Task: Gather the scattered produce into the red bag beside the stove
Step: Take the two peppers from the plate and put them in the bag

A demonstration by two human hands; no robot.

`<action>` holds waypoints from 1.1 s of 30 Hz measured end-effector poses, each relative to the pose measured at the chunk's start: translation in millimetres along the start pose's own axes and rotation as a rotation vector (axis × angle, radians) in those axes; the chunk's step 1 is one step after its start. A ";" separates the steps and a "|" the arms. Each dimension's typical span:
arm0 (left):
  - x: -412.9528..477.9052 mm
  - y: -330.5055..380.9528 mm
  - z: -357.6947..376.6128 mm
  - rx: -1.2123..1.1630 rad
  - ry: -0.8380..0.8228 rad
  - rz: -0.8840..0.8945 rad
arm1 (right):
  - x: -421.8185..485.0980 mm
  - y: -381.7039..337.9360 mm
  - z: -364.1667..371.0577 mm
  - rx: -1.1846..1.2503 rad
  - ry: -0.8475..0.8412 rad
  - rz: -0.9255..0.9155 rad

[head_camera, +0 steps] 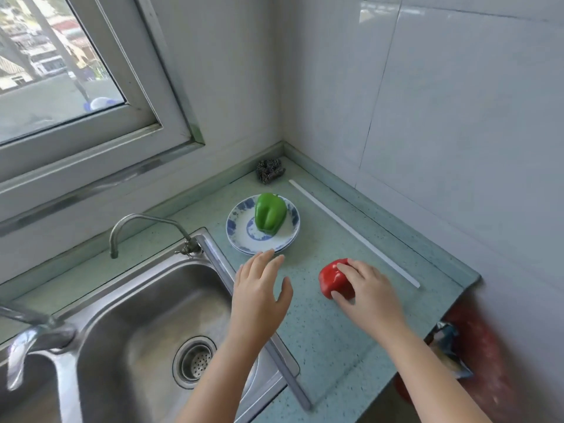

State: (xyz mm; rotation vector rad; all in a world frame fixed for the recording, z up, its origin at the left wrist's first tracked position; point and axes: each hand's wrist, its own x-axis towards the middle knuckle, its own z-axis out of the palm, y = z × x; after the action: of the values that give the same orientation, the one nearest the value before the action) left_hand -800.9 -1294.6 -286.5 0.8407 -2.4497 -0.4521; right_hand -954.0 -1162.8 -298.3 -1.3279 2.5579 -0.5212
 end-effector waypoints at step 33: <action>145.3 -78.5 94.6 -0.088 0.019 -0.118 | 127.7 -1.5 33.5 0.356 0.100 0.185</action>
State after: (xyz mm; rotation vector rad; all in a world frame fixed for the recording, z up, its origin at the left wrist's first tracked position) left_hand -915.6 -1433.4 -348.0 0.9508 -2.3528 -0.5872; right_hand -1014.2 -1275.5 -331.5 -0.9561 2.4763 -0.9718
